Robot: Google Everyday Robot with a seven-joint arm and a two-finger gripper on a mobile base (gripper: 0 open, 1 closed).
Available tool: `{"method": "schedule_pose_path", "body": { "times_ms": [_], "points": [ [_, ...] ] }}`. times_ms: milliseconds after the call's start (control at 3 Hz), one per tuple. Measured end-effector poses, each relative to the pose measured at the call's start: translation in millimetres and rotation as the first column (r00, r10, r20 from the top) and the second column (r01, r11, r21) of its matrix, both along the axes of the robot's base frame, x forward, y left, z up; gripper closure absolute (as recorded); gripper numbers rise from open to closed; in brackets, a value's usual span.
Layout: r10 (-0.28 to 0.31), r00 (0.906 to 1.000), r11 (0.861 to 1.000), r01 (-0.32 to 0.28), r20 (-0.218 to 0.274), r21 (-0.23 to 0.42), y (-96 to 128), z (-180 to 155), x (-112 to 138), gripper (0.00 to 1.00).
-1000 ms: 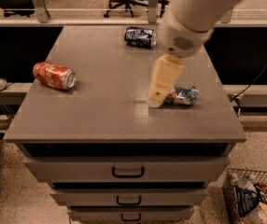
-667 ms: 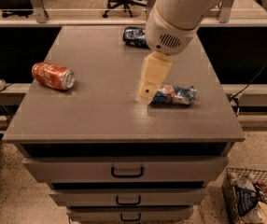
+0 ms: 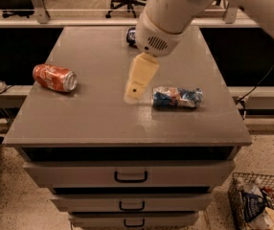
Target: Place coke can upright
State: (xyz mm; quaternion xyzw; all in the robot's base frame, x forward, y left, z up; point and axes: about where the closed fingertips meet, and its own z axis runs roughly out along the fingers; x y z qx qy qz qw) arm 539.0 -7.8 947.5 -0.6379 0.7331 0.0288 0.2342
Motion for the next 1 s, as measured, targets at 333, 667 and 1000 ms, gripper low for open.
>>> {"method": "schedule_pose_path", "body": {
  "times_ms": [333,667,1000],
  "points": [
    [0.020,0.9998,0.998,-0.020,0.010,0.059,49.7,-7.2,34.3,0.00],
    [0.059,0.9982,0.992,-0.060,0.010,0.106,102.2,0.4,59.6,0.00],
    [0.100,0.9950,0.988,-0.099,-0.004,0.118,151.8,-0.5,69.4,0.00]
  ]
}}
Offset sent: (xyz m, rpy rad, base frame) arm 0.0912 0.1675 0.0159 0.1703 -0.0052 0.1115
